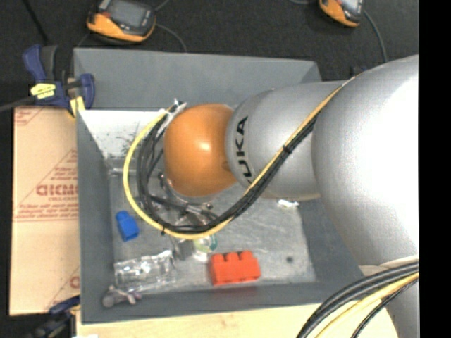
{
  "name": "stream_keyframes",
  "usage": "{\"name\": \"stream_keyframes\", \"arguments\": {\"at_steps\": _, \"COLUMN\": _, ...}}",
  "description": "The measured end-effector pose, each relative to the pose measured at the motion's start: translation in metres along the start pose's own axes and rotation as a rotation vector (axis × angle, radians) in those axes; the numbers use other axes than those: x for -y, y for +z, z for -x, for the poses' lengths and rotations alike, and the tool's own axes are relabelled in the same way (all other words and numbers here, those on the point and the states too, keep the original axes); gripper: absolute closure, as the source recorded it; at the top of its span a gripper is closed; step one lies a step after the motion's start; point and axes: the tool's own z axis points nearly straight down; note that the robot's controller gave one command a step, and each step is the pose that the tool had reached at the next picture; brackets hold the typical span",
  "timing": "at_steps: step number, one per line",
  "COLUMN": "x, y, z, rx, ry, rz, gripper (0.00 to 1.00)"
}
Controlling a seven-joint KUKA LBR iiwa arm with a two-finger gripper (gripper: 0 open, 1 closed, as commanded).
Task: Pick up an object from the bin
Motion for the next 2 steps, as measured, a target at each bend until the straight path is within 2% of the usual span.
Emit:
{"name": "stream_keyframes", "arguments": {"at_steps": 1, "x": 0.029, "y": 0.02, "z": 0.038, "rx": 0.005, "ry": 0.438, "rz": 0.0, "gripper": 0.0}}
{"name": "stream_keyframes", "arguments": {"at_steps": 2, "x": -0.046, "y": -0.048, "z": 0.004, "rx": 0.031, "ry": 0.353, "rz": 0.0, "gripper": 0.0}}
